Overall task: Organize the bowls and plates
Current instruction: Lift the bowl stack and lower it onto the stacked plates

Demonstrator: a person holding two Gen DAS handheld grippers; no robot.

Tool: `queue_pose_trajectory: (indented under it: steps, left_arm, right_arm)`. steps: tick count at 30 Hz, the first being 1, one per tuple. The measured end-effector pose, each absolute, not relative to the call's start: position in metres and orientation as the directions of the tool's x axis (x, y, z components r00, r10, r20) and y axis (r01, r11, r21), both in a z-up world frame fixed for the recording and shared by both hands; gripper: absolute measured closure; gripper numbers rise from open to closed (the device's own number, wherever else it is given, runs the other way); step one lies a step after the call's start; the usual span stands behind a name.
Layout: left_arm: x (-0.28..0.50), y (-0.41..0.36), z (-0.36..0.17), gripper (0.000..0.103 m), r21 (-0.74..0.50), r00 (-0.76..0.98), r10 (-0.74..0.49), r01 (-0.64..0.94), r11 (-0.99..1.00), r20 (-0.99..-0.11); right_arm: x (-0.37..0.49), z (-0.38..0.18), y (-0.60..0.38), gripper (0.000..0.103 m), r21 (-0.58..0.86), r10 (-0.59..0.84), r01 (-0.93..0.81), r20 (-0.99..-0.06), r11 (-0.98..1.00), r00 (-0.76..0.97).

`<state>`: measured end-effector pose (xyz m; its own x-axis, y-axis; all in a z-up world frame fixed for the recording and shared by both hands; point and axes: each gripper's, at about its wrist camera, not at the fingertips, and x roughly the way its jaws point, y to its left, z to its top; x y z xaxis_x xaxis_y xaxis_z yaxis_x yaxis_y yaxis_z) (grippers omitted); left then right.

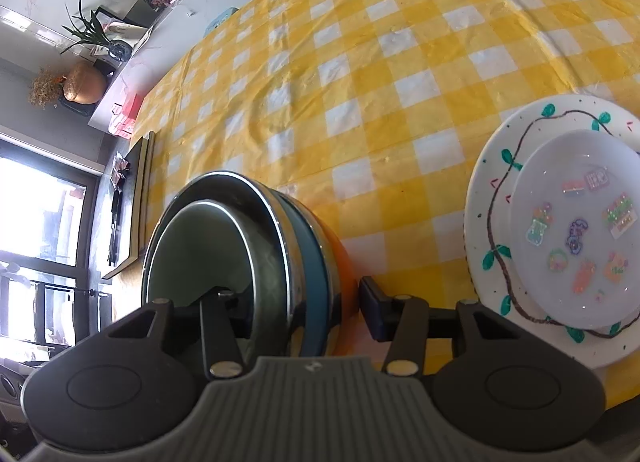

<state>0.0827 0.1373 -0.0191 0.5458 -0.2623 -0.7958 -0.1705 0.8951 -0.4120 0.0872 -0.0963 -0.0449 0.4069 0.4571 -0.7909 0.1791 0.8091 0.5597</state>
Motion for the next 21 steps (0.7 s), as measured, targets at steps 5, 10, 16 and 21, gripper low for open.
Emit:
queue_pose_trajectory:
  steps: [5,10,16,21]
  left_arm:
    - [0.082,0.137,-0.017,0.059,-0.403,0.553,-0.254,-0.163,0.901,-0.793]
    - [0.079,0.137,-0.012,0.059,-0.402,0.558,-0.254,-0.159,0.902,-0.790]
    - [0.071,0.129,0.001,0.059,-0.403,0.568,-0.256,-0.147,0.903,-0.782]
    - [0.062,0.111,0.016,0.059,-0.401,0.581,-0.267,-0.113,0.909,-0.769]
  right_arm:
    - [0.084,-0.044,-0.097,0.056,0.561,0.456,0.186,-0.791,0.807,0.408]
    - [0.080,-0.038,-0.096,0.056,0.562,0.456,0.174,-0.785,0.808,0.418]
    - [0.071,-0.029,-0.104,0.056,0.579,0.466,0.172,-0.770,0.797,0.435]
    - [0.057,-0.015,-0.123,0.056,0.595,0.468,0.174,-0.752,0.784,0.464]
